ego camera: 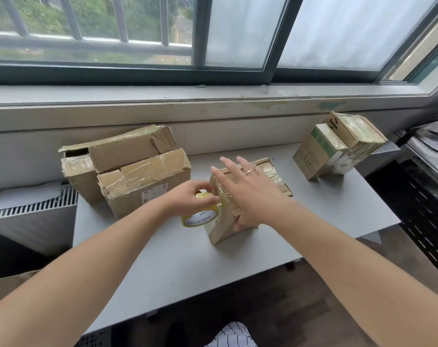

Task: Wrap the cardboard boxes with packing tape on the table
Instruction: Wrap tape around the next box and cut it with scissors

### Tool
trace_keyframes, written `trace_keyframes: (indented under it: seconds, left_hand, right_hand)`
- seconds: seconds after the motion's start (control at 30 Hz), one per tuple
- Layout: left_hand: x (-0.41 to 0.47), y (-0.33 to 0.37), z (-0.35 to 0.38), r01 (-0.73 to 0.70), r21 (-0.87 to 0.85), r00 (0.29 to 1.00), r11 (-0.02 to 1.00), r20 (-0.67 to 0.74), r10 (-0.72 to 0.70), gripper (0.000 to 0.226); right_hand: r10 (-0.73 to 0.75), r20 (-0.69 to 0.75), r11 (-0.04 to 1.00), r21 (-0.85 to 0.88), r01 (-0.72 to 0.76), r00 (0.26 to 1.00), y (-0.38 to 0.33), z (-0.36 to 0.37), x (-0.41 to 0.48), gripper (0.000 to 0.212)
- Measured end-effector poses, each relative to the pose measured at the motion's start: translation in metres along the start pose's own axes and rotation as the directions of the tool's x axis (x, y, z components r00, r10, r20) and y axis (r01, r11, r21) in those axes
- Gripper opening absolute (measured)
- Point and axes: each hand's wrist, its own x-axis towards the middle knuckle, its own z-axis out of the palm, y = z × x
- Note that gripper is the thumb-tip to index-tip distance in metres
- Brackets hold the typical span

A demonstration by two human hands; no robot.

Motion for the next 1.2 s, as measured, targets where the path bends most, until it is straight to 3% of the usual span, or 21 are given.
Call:
trace_keyframes:
  seconds: [0.13, 0.23, 0.3, 0.4, 0.5, 0.7, 0.83, 1.13, 1.2]
  left_hand:
    - [-0.004, 0.004, -0.001, 0.026, 0.016, 0.999, 1.000, -0.026, -0.025, 0.028]
    - [-0.017, -0.001, -0.018, 0.059, -0.039, 0.997, 0.998, -0.053, -0.061, 0.026]
    - [-0.032, -0.008, -0.038, 0.076, -0.030, 0.996, 0.997, -0.053, -0.078, 0.030]
    - [-0.056, -0.015, -0.065, 0.128, -0.026, 0.987, 0.992, -0.094, -0.129, 0.047]
    - [-0.064, -0.010, -0.085, 0.130, 0.049, 0.985, 0.990, -0.122, -0.123, 0.047]
    - [-0.084, -0.034, -0.092, 0.238, 0.265, 0.969, 0.934, -0.131, -0.210, 0.065]
    - [-0.073, -0.027, -0.063, 0.310, 0.304, 0.942, 0.901, -0.227, -0.247, 0.056]
    - [-0.011, 0.016, 0.009, 0.236, 0.379, 0.972, 0.895, -0.096, -0.216, 0.050]
    - [-0.007, 0.013, 0.018, 0.231, 0.387, 0.973, 0.893, -0.085, -0.215, 0.047]
  right_hand:
    - [-0.128, 0.130, 0.991, -0.016, 0.131, 0.983, 0.003, -0.004, 0.024, 0.143]
    - [-0.182, 0.083, 0.983, 0.042, 0.179, 0.980, 0.019, -0.007, 0.027, 0.134]
    - [-0.189, 0.036, 0.967, 0.183, 0.179, 0.981, 0.039, -0.013, 0.022, 0.131]
    - [-0.192, -0.048, 0.860, 0.473, 0.191, 0.980, 0.060, -0.017, 0.009, 0.123]
    - [-0.187, -0.055, 0.748, 0.639, 0.178, 0.981, 0.061, -0.010, 0.002, 0.118]
    - [-0.081, -0.109, 0.615, 0.777, 0.135, 0.991, 0.096, 0.036, -0.019, 0.112]
    - [-0.093, -0.094, 0.534, 0.836, 0.129, 0.991, 0.120, 0.066, -0.027, 0.112]
    - [-0.070, 0.162, 0.689, 0.721, -0.070, 0.984, 0.192, 0.142, -0.056, 0.136]
    - [-0.049, 0.194, 0.681, 0.724, -0.109, 0.980, 0.199, 0.161, -0.061, 0.136]
